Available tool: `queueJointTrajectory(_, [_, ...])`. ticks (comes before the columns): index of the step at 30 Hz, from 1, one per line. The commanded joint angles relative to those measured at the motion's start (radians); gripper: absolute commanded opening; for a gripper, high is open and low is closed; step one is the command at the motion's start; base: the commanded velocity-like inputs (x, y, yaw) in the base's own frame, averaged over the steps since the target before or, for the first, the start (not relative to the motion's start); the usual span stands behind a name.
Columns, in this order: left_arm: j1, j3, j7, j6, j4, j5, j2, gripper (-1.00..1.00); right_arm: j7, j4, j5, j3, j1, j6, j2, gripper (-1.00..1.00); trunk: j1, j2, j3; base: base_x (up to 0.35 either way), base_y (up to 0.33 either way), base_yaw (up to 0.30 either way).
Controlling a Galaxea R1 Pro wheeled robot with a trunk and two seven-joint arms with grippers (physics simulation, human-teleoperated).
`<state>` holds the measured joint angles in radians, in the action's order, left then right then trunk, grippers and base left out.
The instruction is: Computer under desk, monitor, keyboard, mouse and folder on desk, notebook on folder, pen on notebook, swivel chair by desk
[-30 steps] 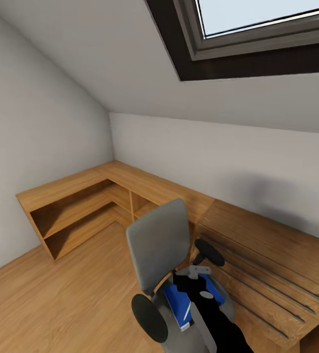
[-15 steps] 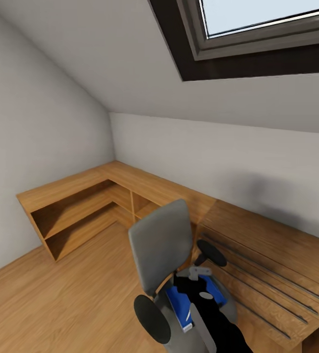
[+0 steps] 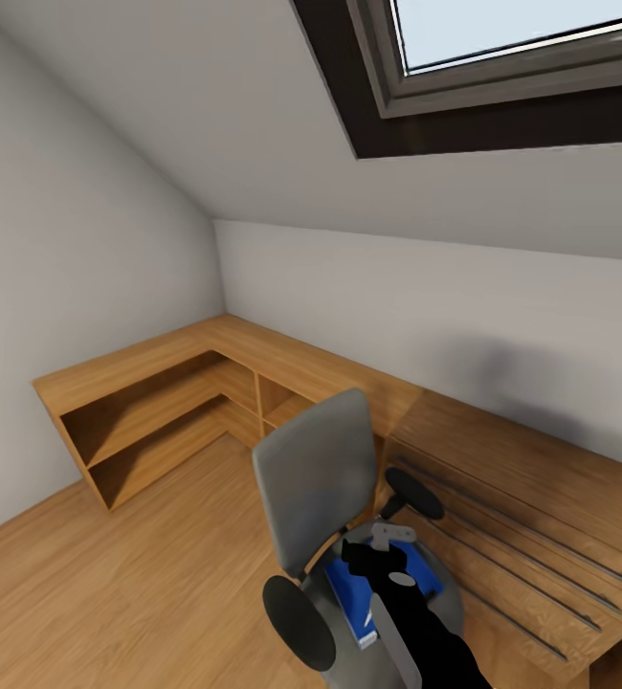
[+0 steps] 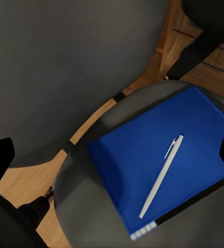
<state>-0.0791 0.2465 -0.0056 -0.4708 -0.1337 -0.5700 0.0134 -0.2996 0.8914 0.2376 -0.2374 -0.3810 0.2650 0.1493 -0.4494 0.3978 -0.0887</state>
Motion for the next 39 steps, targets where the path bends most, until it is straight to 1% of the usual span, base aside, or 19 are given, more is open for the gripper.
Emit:
queueJointTrajectory(1, [-0.001,0.008,-0.001,-0.003,0.000,-0.010,0.000,1.00,-0.008,0.001,0.008,-0.003,-0.001,0.004,-0.001,1.00,-0.001,0.002,-0.002,0.000,0.000,-0.111])
queueJointTrajectory(22, [-0.001,0.008,-0.001,-0.005,0.000,-0.010,-0.001,1.00,-0.009,0.000,0.008,-0.002,-0.001,0.003,0.000,1.00,-0.001,0.002,-0.002,0.000,0.001,-0.247])
queueJointTrajectory(26, [-0.001,0.008,-0.001,-0.005,0.000,-0.010,0.000,1.00,-0.009,0.000,0.008,-0.002,-0.001,0.002,0.000,1.00,-0.001,0.002,-0.002,0.000,0.147,-0.251])
queueJointTrajectory(32, [-0.001,0.008,-0.001,-0.005,0.000,-0.010,-0.001,1.00,-0.009,0.000,0.008,-0.001,-0.001,0.002,-0.002,1.00,-0.001,0.002,-0.002,0.000,0.248,-0.085])
queueJointTrajectory(39, [-0.001,0.008,-0.001,-0.005,0.000,-0.011,0.000,1.00,-0.009,-0.001,0.007,-0.003,-0.001,-0.001,-0.001,1.00,-0.001,0.002,-0.002,0.000,0.054,-0.010])
